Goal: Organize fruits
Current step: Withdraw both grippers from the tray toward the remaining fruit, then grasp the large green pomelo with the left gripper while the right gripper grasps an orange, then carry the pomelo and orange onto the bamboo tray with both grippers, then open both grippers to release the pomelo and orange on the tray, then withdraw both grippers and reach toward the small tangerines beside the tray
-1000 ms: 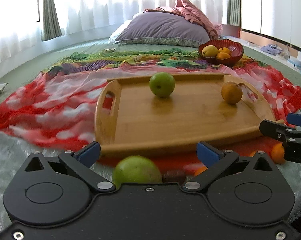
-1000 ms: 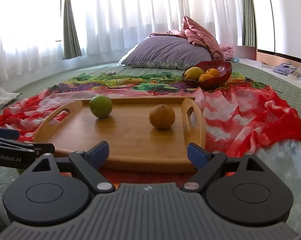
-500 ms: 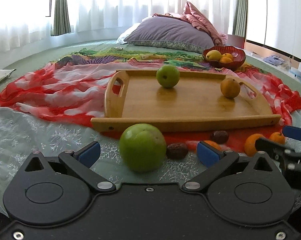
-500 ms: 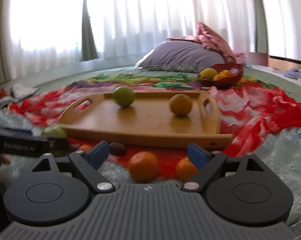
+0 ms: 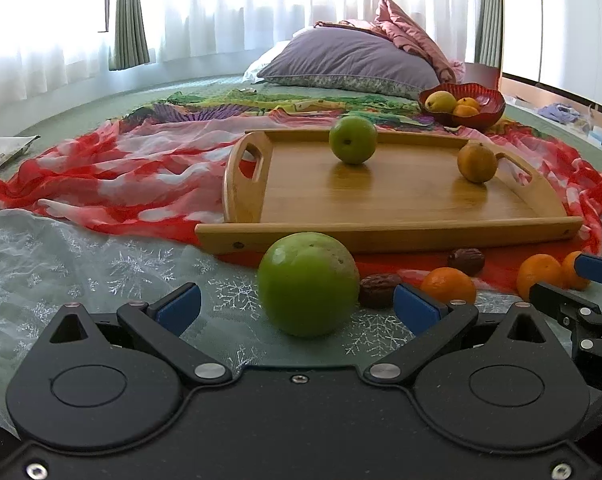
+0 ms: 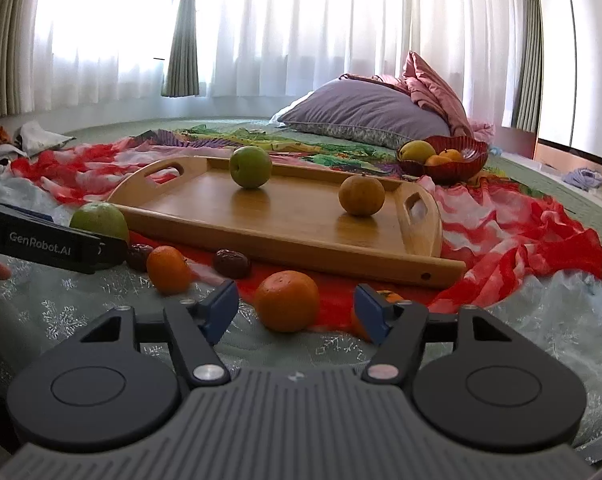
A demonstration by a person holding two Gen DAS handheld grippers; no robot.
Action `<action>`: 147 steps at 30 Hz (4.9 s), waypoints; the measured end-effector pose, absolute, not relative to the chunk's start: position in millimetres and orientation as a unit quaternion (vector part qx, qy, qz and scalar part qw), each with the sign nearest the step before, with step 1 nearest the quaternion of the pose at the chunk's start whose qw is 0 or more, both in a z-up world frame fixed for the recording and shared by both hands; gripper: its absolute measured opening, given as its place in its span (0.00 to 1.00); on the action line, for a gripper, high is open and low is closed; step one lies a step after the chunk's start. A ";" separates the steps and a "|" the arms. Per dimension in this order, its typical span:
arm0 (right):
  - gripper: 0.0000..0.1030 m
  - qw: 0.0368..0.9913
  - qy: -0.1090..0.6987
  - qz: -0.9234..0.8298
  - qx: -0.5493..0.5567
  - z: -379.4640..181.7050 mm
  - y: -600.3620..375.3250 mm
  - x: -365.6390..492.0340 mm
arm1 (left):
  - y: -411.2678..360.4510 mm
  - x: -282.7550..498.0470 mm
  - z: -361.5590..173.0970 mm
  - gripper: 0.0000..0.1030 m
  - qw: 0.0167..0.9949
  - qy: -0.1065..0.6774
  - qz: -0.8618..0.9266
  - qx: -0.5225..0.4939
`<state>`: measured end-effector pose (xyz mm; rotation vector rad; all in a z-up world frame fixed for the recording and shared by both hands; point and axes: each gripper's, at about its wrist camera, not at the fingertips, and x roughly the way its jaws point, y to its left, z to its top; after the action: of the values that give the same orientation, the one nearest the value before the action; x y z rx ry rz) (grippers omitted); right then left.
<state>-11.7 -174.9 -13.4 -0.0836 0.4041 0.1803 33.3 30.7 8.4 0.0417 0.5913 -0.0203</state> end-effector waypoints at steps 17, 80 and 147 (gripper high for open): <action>0.50 0.973 0.211 0.082 -0.053 -20.9 -166.1 -2.5 | 30.5 37.7 4.6 0.59 0.953 0.300 -0.036 0.002; 0.41 0.959 0.279 0.033 0.042 4.0 -221.9 136.4 | 36.2 185.2 22.6 0.53 0.947 0.320 0.006 -0.015; 0.99 0.965 0.243 0.095 -0.031 20.1 -226.3 43.3 | 8.7 67.6 46.7 1.00 0.954 0.292 -0.059 0.015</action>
<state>43.3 -226.3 20.1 -0.0619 0.4920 0.1926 67.6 8.7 46.7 0.0310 0.5935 -0.1204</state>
